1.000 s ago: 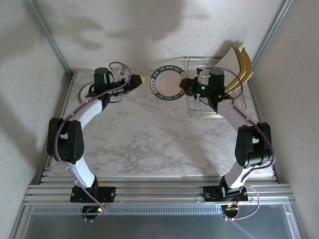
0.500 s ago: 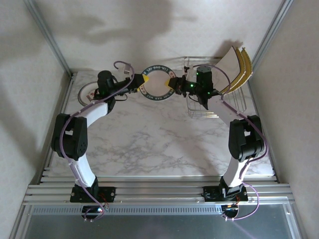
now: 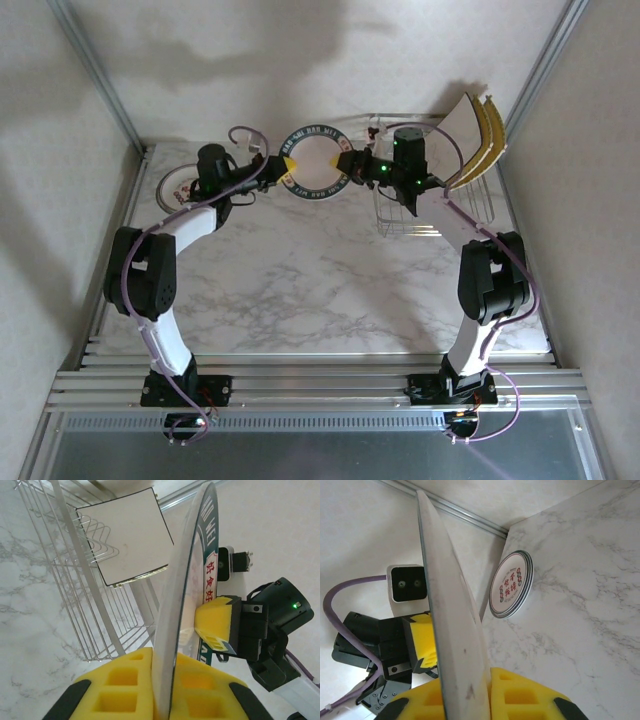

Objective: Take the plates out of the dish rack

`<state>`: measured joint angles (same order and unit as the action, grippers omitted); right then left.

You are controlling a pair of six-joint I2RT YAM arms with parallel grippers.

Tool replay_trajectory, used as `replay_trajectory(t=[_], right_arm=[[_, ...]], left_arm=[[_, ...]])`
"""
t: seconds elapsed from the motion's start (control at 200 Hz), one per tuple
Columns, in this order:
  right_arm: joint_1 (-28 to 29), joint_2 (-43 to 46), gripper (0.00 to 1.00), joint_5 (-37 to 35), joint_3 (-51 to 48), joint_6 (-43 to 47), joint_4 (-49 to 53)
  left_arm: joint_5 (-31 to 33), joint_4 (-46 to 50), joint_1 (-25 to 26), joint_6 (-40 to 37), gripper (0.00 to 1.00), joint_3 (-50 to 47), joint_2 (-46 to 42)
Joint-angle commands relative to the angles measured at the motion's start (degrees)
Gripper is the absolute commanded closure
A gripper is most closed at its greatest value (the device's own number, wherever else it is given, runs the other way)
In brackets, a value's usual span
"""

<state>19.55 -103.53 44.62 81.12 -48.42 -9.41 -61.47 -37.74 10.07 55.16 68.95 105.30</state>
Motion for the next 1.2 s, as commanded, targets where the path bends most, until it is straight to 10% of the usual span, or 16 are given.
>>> replay_trajectory(t=[0.0, 0.06, 0.481, 1.196], right_arm=[[0.2, -0.1, 1.00, 1.1, 1.9, -0.2, 1.5], [0.2, -0.2, 0.98, 0.5, 2.2, 0.9, 3.0], [-0.1, 0.5, 0.01, -5.1, 7.6, 11.1, 19.6], [-10.0, 8.6, 0.01, -35.8, 19.8, 34.7, 59.3]], left_arm=[[-2.8, -6.4, 0.7, 0.1, 1.00, -0.6, 0.2], [-2.4, -6.4, 0.5, 0.2, 1.00, -0.6, 0.2], [-1.3, -5.8, -2.5, 1.1, 1.00, 1.8, -1.1], [6.2, -6.7, -11.2, 2.9, 1.00, -7.3, -7.6]])
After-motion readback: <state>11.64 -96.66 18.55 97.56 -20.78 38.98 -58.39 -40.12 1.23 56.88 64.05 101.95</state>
